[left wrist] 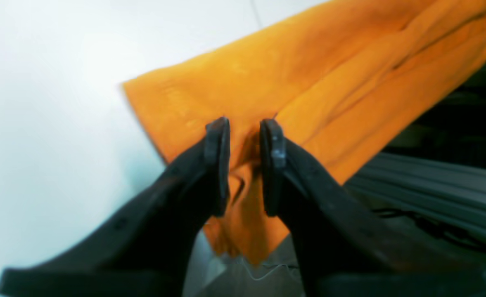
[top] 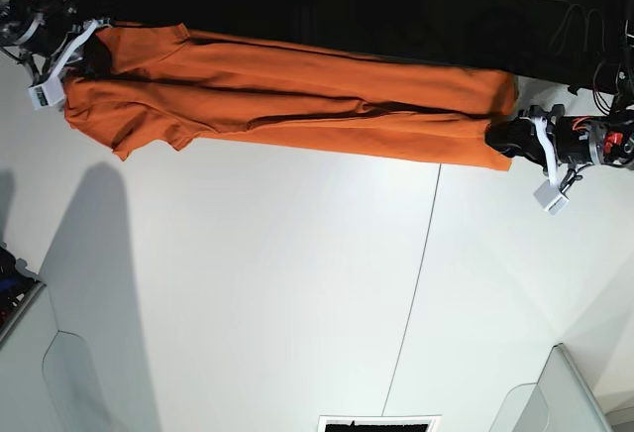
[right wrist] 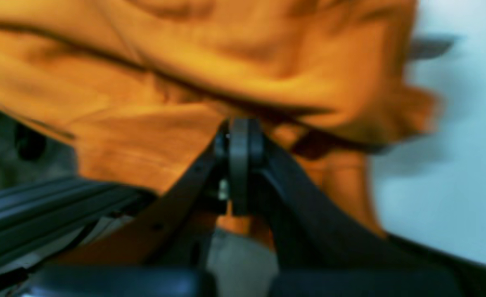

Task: Layout the t-shirt on the table in an organized manner, then fold the t-shirt properly
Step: 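Fold the grasped edge over the shirt with both grippers, forming a long strip, then grasp the strip end near the collar with the right gripper, then grasp the opposite strip end with the left gripper, then lift the strip end with the left gripper and fold it toward the right gripper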

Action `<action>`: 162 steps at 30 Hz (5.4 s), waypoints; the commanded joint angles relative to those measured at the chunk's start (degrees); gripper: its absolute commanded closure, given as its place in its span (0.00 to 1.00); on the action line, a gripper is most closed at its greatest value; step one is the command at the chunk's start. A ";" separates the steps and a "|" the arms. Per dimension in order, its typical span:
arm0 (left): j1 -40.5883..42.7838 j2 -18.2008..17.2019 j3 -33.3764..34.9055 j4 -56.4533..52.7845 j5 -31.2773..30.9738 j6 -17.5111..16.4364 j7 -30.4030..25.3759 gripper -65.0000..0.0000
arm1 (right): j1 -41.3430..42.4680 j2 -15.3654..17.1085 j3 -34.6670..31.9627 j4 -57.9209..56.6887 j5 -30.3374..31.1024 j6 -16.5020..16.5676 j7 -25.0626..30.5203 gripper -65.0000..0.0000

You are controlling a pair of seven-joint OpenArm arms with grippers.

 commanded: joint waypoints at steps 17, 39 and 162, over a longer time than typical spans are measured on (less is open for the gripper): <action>-3.28 0.31 -0.70 0.52 9.16 -0.34 -6.03 0.76 | 18.97 1.44 -5.05 -10.47 -1.95 -0.85 2.97 1.00; -4.46 0.09 -0.70 0.52 9.40 -0.34 -5.57 0.76 | 32.37 -3.93 -4.83 -16.37 -8.87 -2.36 10.56 0.58; 1.31 12.41 -26.91 15.91 17.97 -0.34 -6.12 1.00 | 10.40 -7.67 1.57 10.03 0.68 -1.92 3.96 0.66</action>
